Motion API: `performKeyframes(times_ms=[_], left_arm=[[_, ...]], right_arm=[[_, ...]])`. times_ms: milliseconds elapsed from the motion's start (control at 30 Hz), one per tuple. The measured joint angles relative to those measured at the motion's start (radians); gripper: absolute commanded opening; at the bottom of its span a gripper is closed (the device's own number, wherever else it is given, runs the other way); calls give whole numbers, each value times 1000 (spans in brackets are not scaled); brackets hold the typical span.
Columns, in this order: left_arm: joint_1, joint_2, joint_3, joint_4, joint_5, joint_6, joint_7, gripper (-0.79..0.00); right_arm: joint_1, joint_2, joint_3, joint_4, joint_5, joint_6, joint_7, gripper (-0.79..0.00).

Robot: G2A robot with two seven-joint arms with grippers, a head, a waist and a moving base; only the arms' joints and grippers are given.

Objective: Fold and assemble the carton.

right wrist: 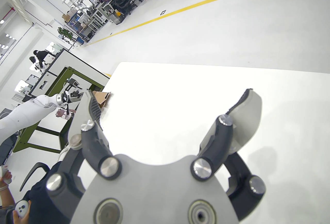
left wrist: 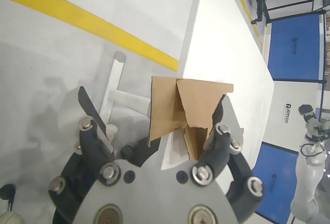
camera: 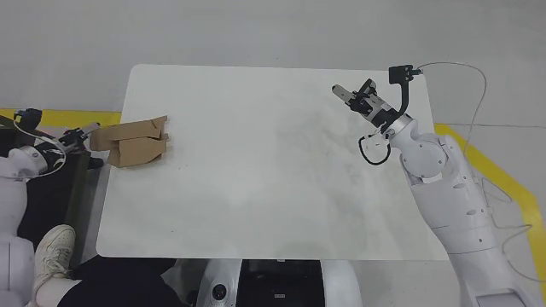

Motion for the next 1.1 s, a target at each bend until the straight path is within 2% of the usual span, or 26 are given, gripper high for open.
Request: performKeyframes(times_ms=[333,433,467,500,567,633,733,933,1100], left_arm=[[-38,-24,29,49,3,40,10,0],[-45,-27,30,59,-3,46,2,-74],[-47,-28,30,63,-8,50,-3,-160],[-49,-28,30,64,-11,51,-7,-209],[-51,-30,30,66,-16,51,-18,-400],[-53,-31,32,67,-19,50,-25,-468],[-54,-33,33,68,-25,49,-34,-529],[-58,-34,31,74,-40,50,-46,-603],[-68,-31,-9,81,-156,13,-174,-702]], right_arm=[[0,0,0,0,0,0,0,0],[0,0,0,0,0,0,0,0],[0,0,0,0,0,0,0,0],[0,0,0,0,0,0,0,0],[0,0,0,0,0,0,0,0],[0,0,0,0,0,0,0,0],[0,0,0,0,0,0,0,0],[0,0,0,0,0,0,0,0],[0,0,0,0,0,0,0,0]])
